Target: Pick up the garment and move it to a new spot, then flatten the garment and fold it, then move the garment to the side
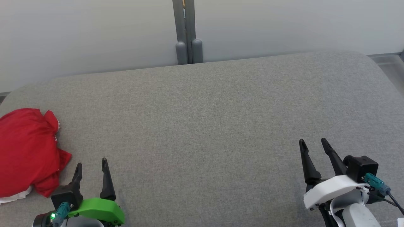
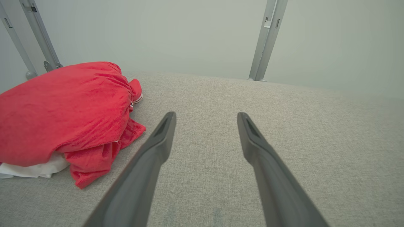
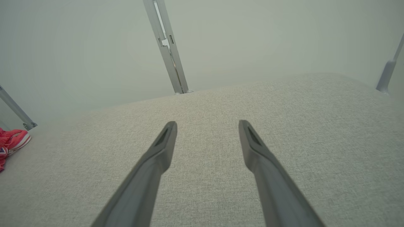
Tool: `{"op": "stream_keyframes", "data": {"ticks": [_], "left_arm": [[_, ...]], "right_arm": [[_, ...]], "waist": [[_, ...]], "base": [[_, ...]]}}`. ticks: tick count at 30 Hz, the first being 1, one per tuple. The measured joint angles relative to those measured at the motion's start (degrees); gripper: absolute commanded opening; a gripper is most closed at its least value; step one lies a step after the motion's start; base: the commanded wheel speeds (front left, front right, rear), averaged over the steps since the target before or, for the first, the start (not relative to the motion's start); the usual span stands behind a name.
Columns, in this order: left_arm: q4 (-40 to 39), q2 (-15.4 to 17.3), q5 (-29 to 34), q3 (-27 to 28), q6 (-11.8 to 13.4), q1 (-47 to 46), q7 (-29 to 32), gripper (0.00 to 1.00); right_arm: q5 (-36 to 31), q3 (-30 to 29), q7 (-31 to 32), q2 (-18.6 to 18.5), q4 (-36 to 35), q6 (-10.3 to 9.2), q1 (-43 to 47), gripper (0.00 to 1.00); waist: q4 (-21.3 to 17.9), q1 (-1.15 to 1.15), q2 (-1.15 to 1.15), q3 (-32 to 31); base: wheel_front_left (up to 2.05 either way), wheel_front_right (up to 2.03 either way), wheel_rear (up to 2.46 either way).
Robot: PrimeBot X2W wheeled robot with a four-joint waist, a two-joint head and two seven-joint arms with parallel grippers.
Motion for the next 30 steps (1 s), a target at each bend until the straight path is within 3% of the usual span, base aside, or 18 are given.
{"op": "stream_keyframes", "data": {"ticks": [30], "left_arm": [[1.02,-0.07,13.30,0.10,0.83,1.20,-3.24,1.00]], "right_arm": [[-13.25,0.75,-3.32,-0.34,-0.05,0.01,0.73,1.00]], "waist": [[0.17,0.00,0.00,0.00]], "base": [[0.00,0.00,0.00]]}}
